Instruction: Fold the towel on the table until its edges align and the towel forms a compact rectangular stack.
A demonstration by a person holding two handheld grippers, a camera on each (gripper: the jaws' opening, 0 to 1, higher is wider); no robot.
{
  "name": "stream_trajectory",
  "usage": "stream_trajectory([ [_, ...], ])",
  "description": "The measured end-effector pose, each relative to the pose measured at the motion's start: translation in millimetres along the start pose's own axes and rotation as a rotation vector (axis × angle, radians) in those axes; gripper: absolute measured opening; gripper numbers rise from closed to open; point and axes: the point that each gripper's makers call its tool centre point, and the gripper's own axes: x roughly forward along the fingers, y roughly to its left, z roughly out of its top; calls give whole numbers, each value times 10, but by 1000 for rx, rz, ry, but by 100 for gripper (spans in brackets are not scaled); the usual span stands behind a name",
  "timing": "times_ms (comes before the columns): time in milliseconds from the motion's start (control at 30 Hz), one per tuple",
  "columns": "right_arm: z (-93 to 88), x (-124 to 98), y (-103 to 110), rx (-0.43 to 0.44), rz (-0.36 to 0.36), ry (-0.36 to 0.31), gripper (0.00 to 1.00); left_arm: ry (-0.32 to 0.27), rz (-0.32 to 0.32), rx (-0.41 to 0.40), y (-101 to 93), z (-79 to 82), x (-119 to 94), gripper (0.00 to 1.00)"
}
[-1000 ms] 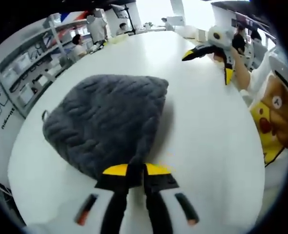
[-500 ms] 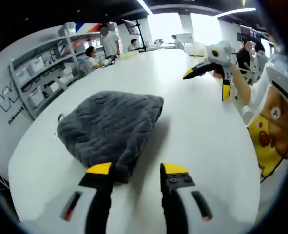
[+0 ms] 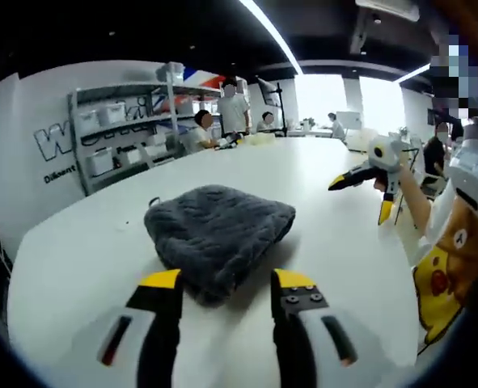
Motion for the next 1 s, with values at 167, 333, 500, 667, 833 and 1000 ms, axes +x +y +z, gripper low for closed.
stream_trajectory([
  [167, 1, 14, 10, -1, 6, 0, 99, -47, 31, -36, -15, 67, -72, 55],
  [333, 0, 22, 13, 0, 9, 0, 99, -75, 71, -49, -77, 81, -156, 63],
  [500, -4, 33, 14, -1, 12, 4, 99, -130, 114, -69, -150, 119, -308, 65],
  [667, 2, 44, 24, 1, 17, 2, 99, -165, 144, -79, -209, 131, -433, 69],
  [833, 18, 57, 45, 2, 24, -5, 99, -177, 184, -101, -245, 66, -569, 75],
  [1000, 7, 67, 63, 3, 30, -2, 99, -168, 213, -128, -280, -33, -694, 82],
])
